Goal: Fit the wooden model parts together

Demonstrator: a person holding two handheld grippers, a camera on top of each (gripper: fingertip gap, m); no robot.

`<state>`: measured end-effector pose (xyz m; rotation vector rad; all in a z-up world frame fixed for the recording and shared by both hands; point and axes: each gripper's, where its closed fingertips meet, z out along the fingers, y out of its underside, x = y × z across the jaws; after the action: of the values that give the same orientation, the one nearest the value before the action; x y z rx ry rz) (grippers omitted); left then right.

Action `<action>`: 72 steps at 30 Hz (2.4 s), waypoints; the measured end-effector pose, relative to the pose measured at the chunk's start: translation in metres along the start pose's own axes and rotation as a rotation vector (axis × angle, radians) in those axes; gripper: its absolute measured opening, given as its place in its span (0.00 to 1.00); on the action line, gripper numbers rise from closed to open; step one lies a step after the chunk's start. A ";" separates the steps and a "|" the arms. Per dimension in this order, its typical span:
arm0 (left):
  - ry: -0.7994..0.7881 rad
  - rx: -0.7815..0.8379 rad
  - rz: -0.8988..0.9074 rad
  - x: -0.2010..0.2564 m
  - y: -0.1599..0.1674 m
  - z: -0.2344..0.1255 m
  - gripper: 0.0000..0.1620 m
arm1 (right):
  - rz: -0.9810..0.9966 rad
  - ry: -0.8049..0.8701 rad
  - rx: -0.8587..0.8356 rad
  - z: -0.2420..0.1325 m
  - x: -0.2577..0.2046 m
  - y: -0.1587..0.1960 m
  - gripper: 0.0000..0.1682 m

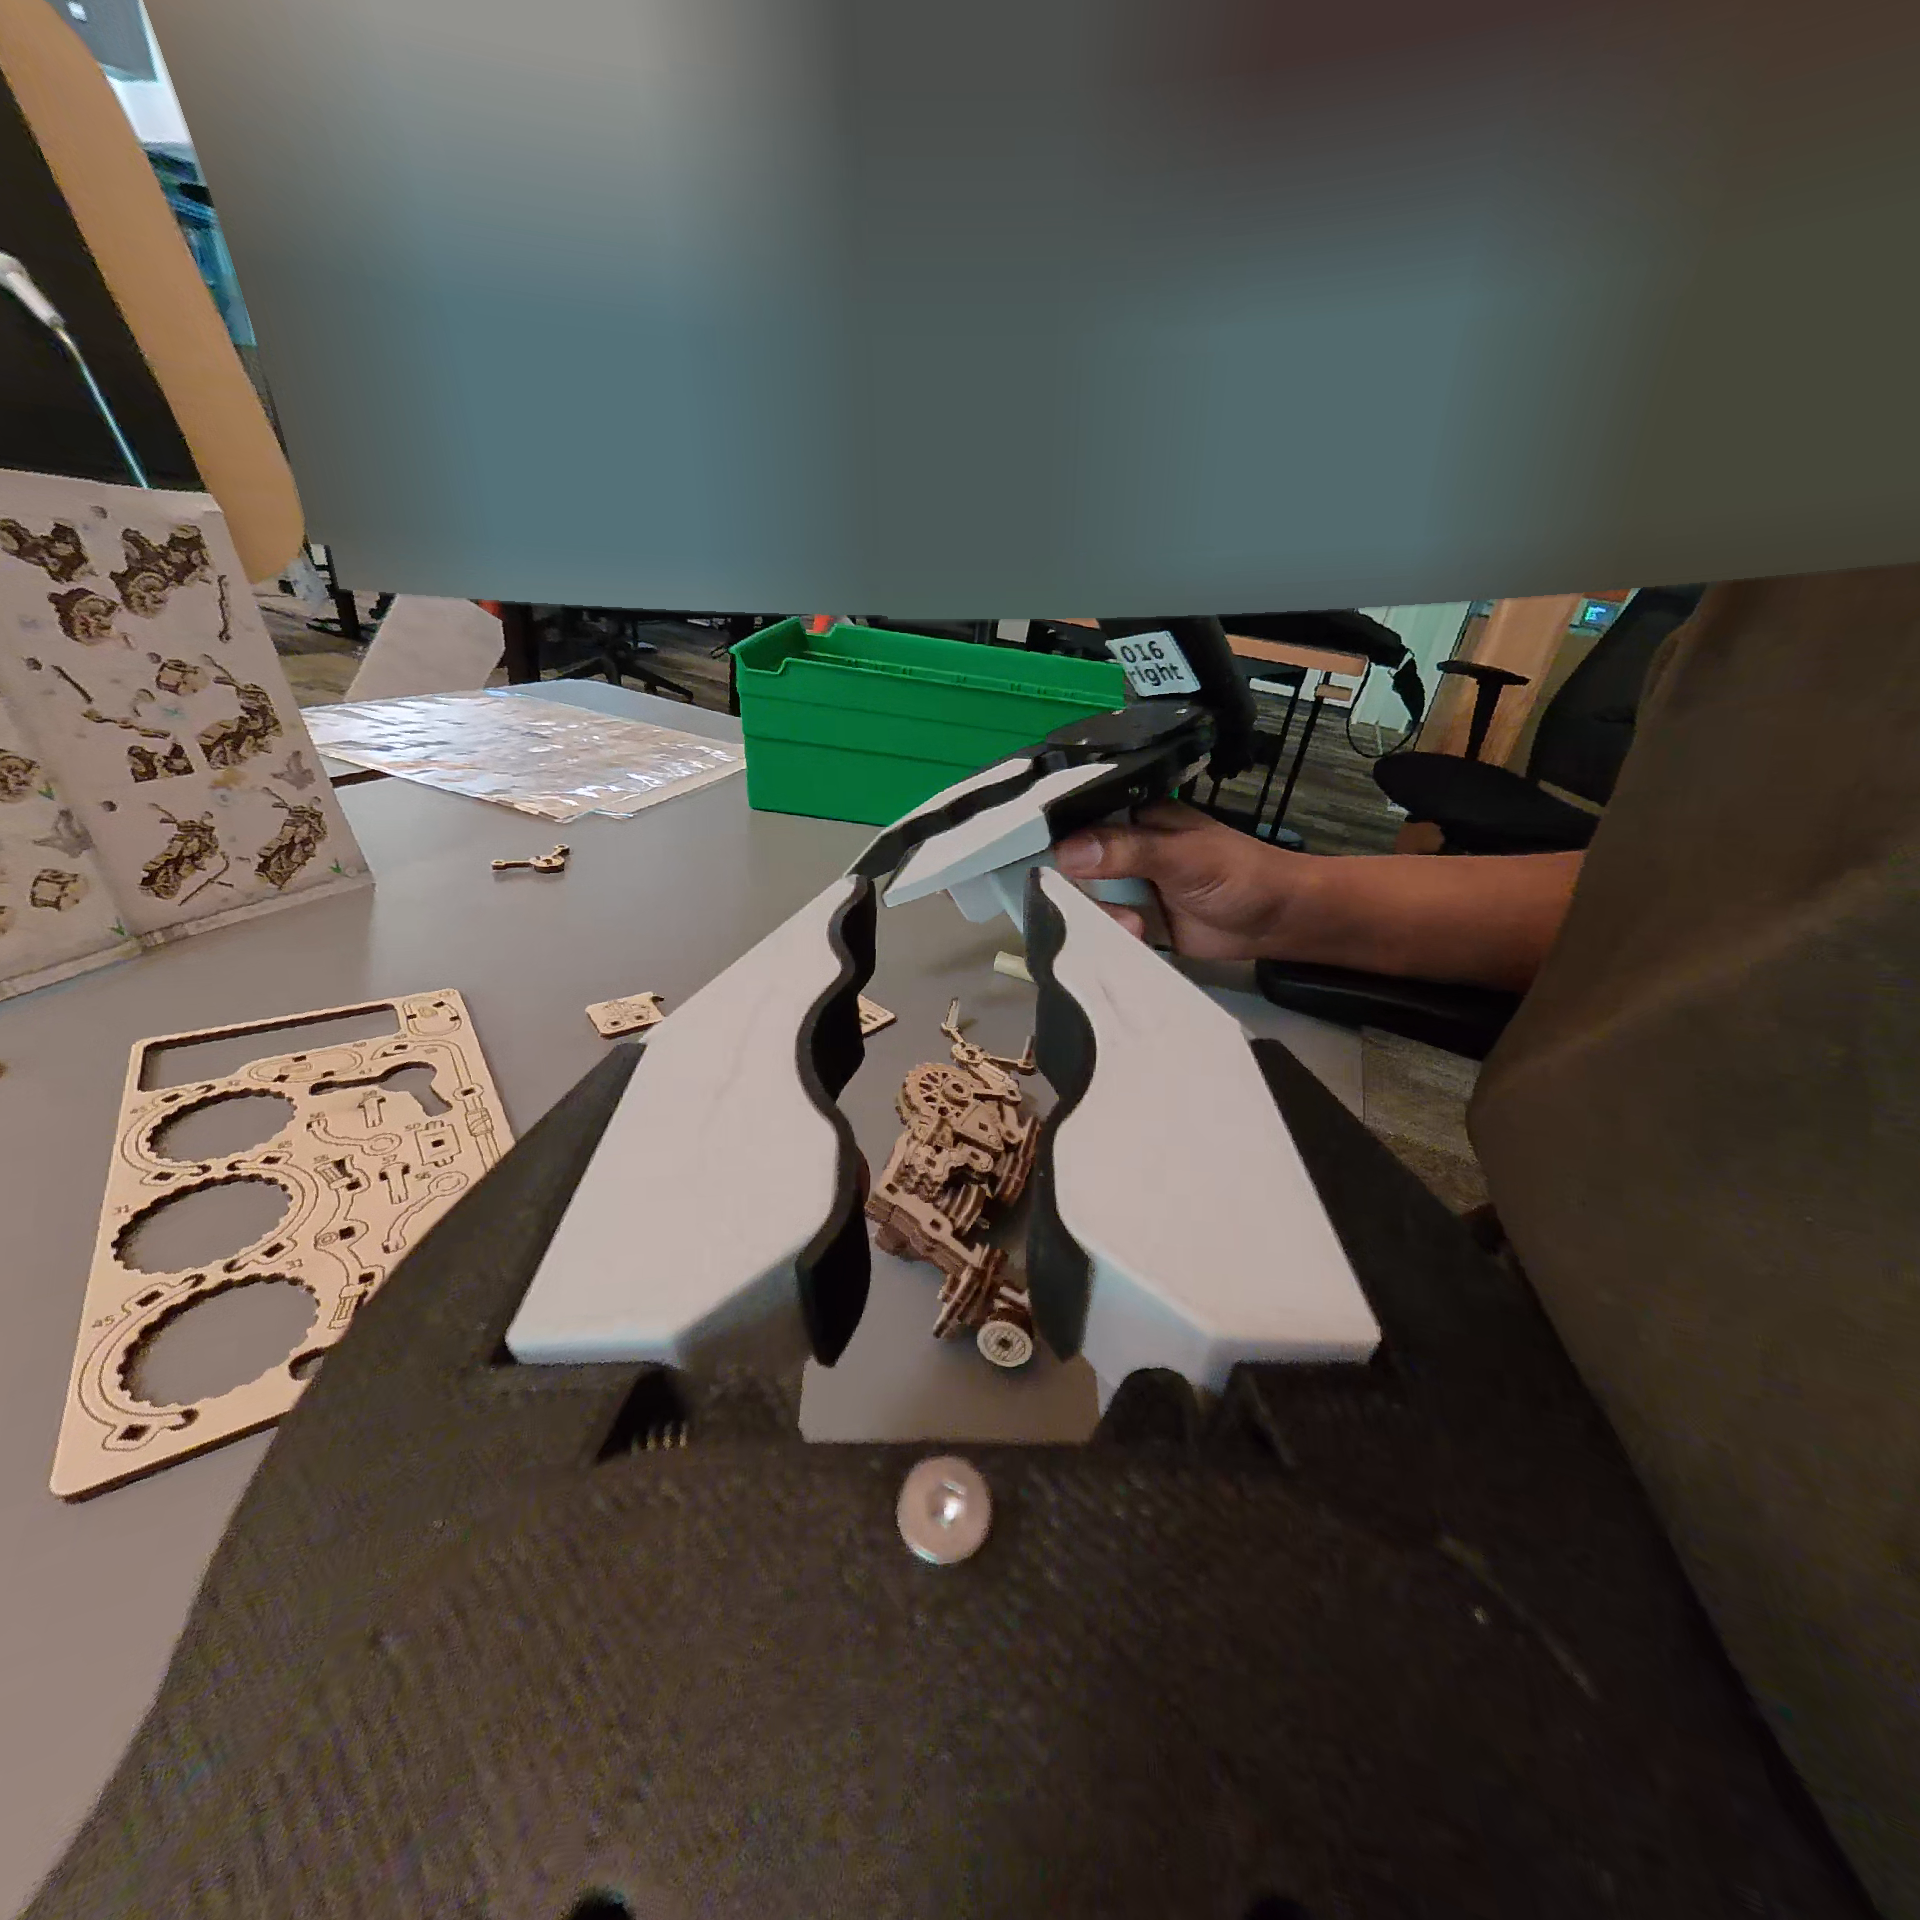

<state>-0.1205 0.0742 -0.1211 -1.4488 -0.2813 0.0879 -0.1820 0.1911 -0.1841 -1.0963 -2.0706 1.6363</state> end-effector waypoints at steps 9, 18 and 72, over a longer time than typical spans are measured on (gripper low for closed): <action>-0.035 -0.010 -0.025 -0.012 0.002 -0.001 0.16 | 0.006 -0.010 -0.009 0.000 -0.001 0.001 0.18; -0.048 0.007 -0.108 -0.021 0.000 -0.003 0.17 | 0.006 -0.018 -0.010 0.000 -0.003 0.002 0.18; -0.073 0.004 -0.246 -0.035 0.004 -0.005 0.18 | 0.005 -0.014 -0.012 0.000 -0.003 0.002 0.19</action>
<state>-0.1527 0.0621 -0.1300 -1.3979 -0.5167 -0.0584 -0.1787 0.1893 -0.1854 -1.0982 -2.0901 1.6406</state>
